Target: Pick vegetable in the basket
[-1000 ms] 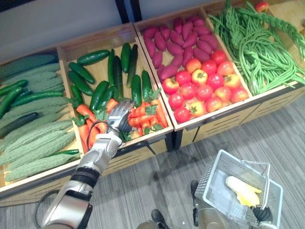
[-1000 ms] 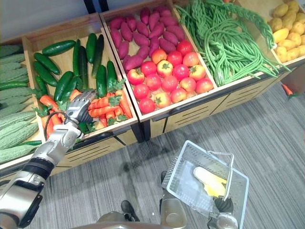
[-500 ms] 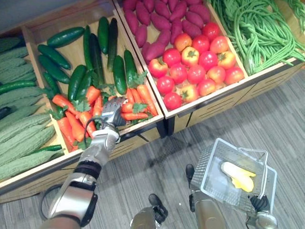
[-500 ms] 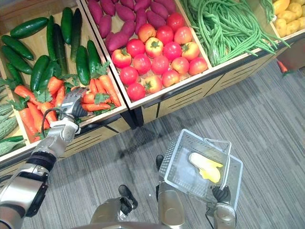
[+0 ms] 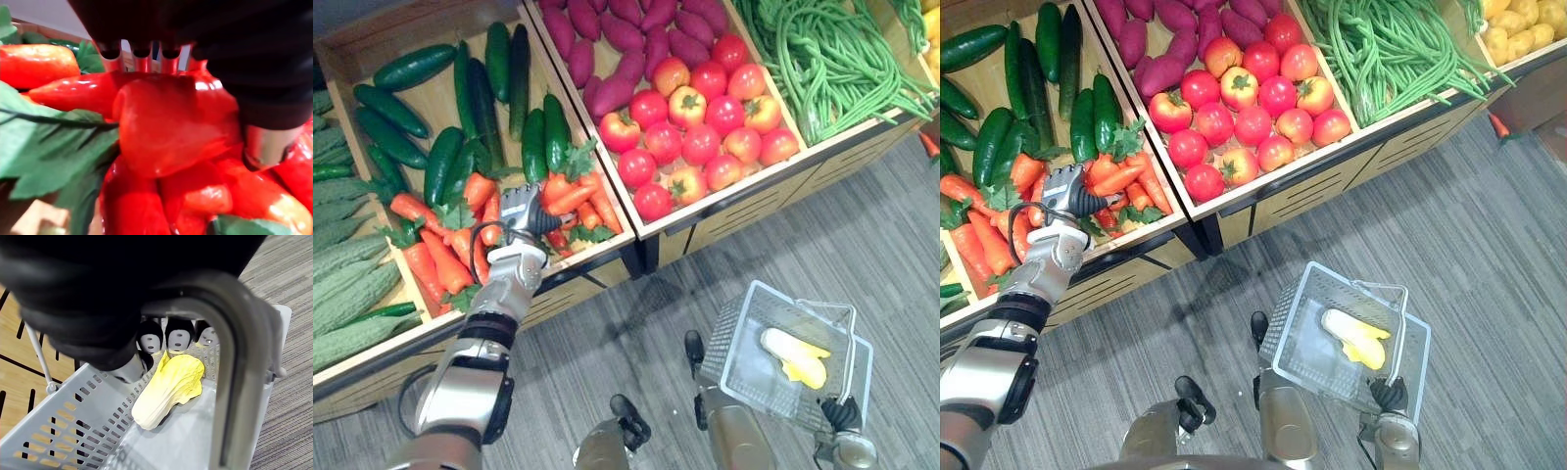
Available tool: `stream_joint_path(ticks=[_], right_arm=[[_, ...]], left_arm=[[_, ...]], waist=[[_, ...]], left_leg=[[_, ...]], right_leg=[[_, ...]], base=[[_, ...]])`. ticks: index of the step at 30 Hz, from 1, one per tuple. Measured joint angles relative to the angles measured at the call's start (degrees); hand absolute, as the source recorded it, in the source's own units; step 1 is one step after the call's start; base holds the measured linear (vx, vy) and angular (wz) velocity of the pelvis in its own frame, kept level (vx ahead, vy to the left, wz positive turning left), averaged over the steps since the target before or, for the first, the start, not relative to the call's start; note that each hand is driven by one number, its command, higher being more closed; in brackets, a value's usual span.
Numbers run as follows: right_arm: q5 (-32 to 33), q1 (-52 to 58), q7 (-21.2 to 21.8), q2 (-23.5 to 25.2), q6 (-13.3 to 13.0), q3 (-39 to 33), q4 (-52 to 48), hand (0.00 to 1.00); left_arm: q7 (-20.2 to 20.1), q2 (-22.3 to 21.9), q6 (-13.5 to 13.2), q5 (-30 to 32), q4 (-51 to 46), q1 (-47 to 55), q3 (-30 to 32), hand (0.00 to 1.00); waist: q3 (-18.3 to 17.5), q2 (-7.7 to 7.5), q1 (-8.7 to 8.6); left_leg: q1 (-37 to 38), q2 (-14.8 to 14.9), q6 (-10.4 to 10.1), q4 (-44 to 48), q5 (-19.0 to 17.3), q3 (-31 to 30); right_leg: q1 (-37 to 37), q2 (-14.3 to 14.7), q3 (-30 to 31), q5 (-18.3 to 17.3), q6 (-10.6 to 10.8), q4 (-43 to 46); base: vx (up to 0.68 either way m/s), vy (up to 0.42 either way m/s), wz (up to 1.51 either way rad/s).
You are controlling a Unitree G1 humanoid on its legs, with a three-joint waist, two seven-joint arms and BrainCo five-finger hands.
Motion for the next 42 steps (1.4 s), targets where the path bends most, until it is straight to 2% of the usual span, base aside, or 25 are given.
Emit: stream_joint_path(ticks=[8,11,15,16,18,19,20,21,23,25,27,29,31,34,42], right_arm=[[-0.7,0.3,-0.7,-0.2,0.0,0.5,1.7,1.00],[-1.2,0.3,-1.3,-0.6,0.6,-2.0,3.1,1.00],[-4.1,0.3,-1.3,-4.5,1.4,-5.6,4.8,1.00],[-10.3,1.9,1.1,-13.5,1.5,-3.1,-1.6,1.00],[-10.3,2.4,1.2,-13.6,1.0,-3.1,-1.6,1.00],[-11.0,2.8,2.5,-17.3,2.0,0.9,-6.4,1.00],[-12.2,1.8,9.9,-32.1,-2.1,12.2,-18.8,1.00],[-12.1,2.8,10.3,-33.1,-3.8,12.5,-22.2,1.00],[-11.8,3.9,11.4,-33.5,-5.6,12.7,-25.4,1.00],[-11.7,3.8,11.7,-34.7,-5.8,14.2,-27.2,1.00],[-9.5,1.9,13.7,-39.6,-5.9,19.6,-30.4,1.00],[-8.9,-0.8,15.4,-43.8,-6.5,24.1,-34.3,1.00],[-7.6,-3.5,16.3,-47.1,-9.0,26.5,-39.7,1.00],[-4.6,-5.6,16.3,-49.5,-10.7,28.5,-43.5,1.00],[-2.6,-6.9,18.3,-54.5,-11.2,34.0,-47.4,1.00]], left_arm=[[-1.5,0.1,0.3,0.1,-1.8,4.4,-0.8,1.00],[-1.9,0.7,0.2,0.1,-8.4,7.5,-0.8,1.00],[-2.6,3.4,-0.2,0.3,-14.8,9.9,-2.3,1.00],[-4.1,8.5,-7.3,0.2,-29.7,16.0,-8.2,1.00],[-4.7,8.5,-7.4,0.2,-29.8,16.0,-8.8,1.00],[-5.1,10.8,-6.6,0.1,-36.3,20.0,-9.4,1.00],[-10.8,15.4,-15.7,-6.6,-49.9,21.3,-19.8,1.00],[-11.8,14.8,-17.5,-6.6,-51.2,21.0,-21.5,1.00],[-12.7,14.2,-18.1,-6.6,-51.2,20.8,-23.2,1.00],[-12.8,14.3,-17.6,-6.9,-51.4,19.6,-24.8,1.00],[-14.4,14.3,-17.8,-10.5,-53.6,16.2,-30.4,1.00],[-16.1,13.5,-19.1,-14.3,-56.8,12.7,-35.6,1.00],[-17.8,12.3,-21.4,-18.5,-59.8,10.0,-40.0,1.00],[-19.6,11.7,-21.9,-20.2,-59.7,8.9,-42.9,1.00],[-22.7,10.7,-21.9,-22.3,-59.7,7.5,-48.5,1.00]], waist=[[-0.2,0.27,-0.02],[-0.7,0.86,0.19],[-4.0,2.19,0.27],[-9.5,1.90,-0.09],[-9.9,1.36,-0.07],[-10.0,1.28,-0.04],[-10.5,1.69,-0.54],[-10.5,1.60,-1.50],[-10.7,1.87,-1.43],[-11.0,2.31,-1.13],[-11.7,3.49,-0.60],[-11.8,3.92,-0.67],[-12.2,4.17,-1.68],[-13.1,4.44,-3.15],[-15.4,4.30,-3.63]], left_leg=[[3.0,-0.3,0.1,-0.2,0.3,-2.3],[4.6,-0.8,0.3,-0.9,0.7,-3.5],[6.2,-2.3,0.6,-3.1,1.8,-4.4],[9.9,-2.7,-0.4,-3.9,1.1,-0.3],[10.1,-2.6,-0.2,-3.9,1.2,0.0],[13.1,-2.1,-0.9,-2.2,-0.2,4.7],[18.3,-1.3,-2.3,-1.7,-3.6,16.0],[18.4,-1.3,-2.3,-1.5,-3.6,16.6],[19.1,-0.7,-2.5,-1.0,-3.7,17.9],[20.1,-0.6,-2.8,-1.0,-3.9,19.5],[21.3,-0.5,-3.1,-0.9,-4.1,22.1],[22.3,-0.5,-3.4,-0.9,-4.2,24.6],[23.1,-0.4,-4.3,-0.9,-4.7,27.9],[24.0,-0.4,-5.1,-0.9,-4.8,30.5],[25.2,-0.3,-5.7,-0.9,-4.7,33.2]], right_leg=[[4.6,-0.8,-2.6,0.0,0.0,-0.8],[6.7,-1.4,-4.1,-0.1,0.0,-0.8],[8.1,-2.4,-4.9,-0.4,-0.1,-0.8],[10.0,-1.5,-0.4,-0.2,1.1,-2.9],[10.2,-1.3,0.2,0.0,1.0,-3.1],[10.4,0.9,4.4,0.9,0.4,-2.4],[10.2,3.7,13.4,0.5,1.0,-1.6],[10.2,3.9,13.3,0.7,1.3,-1.7],[10.3,4.8,14.1,1.4,1.1,-1.7],[10.3,5.5,15.0,1.4,1.1,-1.6],[10.3,6.4,16.8,1.4,1.1,-1.4],[10.2,7.5,19.1,1.4,1.1,-0.9],[9.7,9.0,21.6,1.2,1.3,-0.8],[9.2,10.2,23.8,1.1,1.4,-0.8],[9.1,11.5,25.4,1.2,1.5,-0.6]], base=[[-0.01,-0.036,0.14],[-0.03,-0.016,0.23],[-0.06,-0.018,-0.05],[-0.11,-0.070,-0.84],[-0.06,-0.057,-0.78],[-0.01,0.089,-2.63],[0.02,0.090,-2.74],[0.03,0.103,-2.20],[0.05,-0.033,-0.31],[0.05,-0.037,-0.30],[0.04,-0.027,-0.49],[0.02,-0.012,-0.65],[0.02,-0.001,-0.69],[0.05,0.007,-0.50],[0.03,-0.004,-0.17]])
